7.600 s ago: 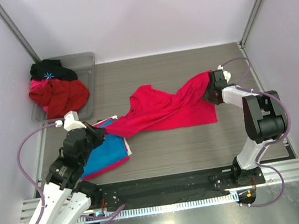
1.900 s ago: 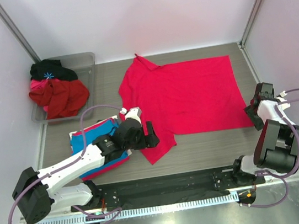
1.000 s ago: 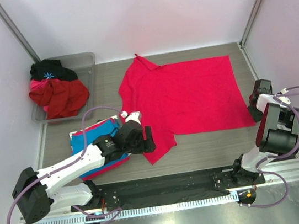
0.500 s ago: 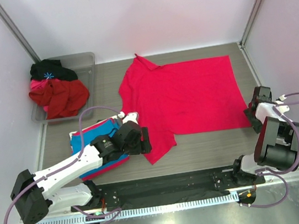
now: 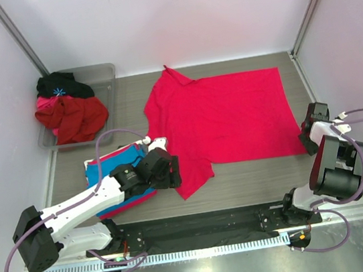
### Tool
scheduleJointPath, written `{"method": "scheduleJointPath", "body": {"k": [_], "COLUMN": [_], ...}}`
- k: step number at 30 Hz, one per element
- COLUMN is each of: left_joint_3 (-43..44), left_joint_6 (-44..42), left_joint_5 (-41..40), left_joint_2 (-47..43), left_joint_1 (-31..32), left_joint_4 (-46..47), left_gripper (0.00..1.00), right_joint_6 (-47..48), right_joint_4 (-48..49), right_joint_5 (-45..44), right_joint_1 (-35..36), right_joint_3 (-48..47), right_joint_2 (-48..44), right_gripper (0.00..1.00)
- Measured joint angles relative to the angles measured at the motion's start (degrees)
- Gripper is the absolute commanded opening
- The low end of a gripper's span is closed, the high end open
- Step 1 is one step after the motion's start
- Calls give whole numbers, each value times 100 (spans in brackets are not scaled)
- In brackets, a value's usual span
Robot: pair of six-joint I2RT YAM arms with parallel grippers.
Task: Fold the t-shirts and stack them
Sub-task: Fold the tshirt
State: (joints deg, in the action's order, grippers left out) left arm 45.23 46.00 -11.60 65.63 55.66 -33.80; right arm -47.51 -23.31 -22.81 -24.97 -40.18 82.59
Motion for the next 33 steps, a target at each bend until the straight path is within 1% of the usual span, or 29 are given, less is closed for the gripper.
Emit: {"method": "scheduleJointPath", "body": {"k": [2, 3, 4, 5, 6, 7, 8, 9, 13, 15, 16, 26, 29, 33], "left_joint_3": [2, 9, 15, 26, 37, 44, 48, 48, 48, 48, 48, 39, 39, 42], "left_joint_6": [-4, -7, -13, -17, -20, -17, -17, -17, -15, -4, 0, 173, 223, 319], "left_joint_5": [0, 0, -2, -2, -2, -4, -4, -4, -2, -2, -2, -26, -68, -153], "left_joint_2": [0, 0, 0, 0, 0, 0, 0, 0, 22, 61, 92, 411, 636, 1165], "left_joint_1": [0, 0, 0, 0, 0, 0, 2, 2, 24, 63, 98, 514, 645, 848], "left_joint_4": [-31, -50, -68, -85, -96, -98, -103, -107, -127, -127, -127, -83, 17, 96], "left_gripper": [72, 72, 71, 72, 72, 72, 72, 72, 72, 68, 67, 66, 65, 61], "right_joint_6": [9, 11, 24, 7, 0, 9, -17, -31, -48, -48, -46, -46, -44, -44], "right_joint_4": [83, 131, 157, 203, 260, 289, 352, 365, 356, 356, 356, 334, 286, 221], "right_joint_5": [0, 7, 22, 48, 92, 118, 177, 219, 330, 348, 348, 415, 455, 501], "right_joint_1": [0, 0, 0, 0, 0, 0, 0, 0, 0, 0, 0, 0, 0, 0], "right_joint_3": [0, 0, 0, 9, 26, 42, 68, 87, 138, 138, 138, 129, 129, 129], "right_joint_2": [24, 33, 35, 35, 31, 24, -4, -24, -96, -96, -96, -103, -133, -175], "right_gripper": [39, 27, 23, 23, 15, 12, 12, 2, 1, 1, 1, 1, 1, 1]}}
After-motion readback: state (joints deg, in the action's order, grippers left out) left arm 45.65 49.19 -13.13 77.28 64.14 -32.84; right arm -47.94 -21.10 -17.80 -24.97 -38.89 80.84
